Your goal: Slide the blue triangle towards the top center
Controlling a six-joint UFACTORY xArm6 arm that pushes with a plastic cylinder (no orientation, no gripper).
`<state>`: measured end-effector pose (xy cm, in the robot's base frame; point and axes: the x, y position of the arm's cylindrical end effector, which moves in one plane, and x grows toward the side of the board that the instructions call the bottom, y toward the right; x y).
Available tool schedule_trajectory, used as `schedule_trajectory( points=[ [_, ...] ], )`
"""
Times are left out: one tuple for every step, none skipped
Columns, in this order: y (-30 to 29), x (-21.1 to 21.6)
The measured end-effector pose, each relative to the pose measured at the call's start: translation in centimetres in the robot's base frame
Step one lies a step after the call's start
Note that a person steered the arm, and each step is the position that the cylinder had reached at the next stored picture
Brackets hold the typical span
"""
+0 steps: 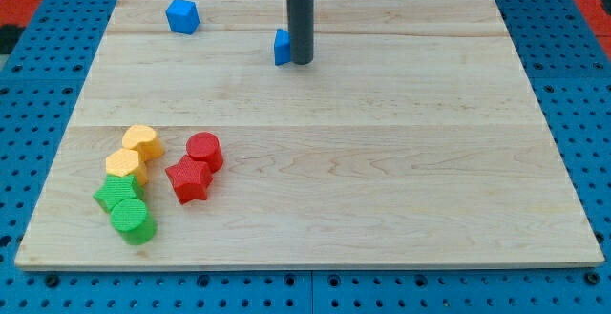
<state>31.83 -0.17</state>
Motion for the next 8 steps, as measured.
schedule_trajectory(
  points=[
    [0.0, -1.0],
    [-2.3, 1.8],
    [-6.0, 2.4],
    [-4.5, 0.0],
    [-1.7, -2.5],
    [0.4, -4.4],
    [0.6, -3.8],
    [2.6, -3.9]
  ],
)
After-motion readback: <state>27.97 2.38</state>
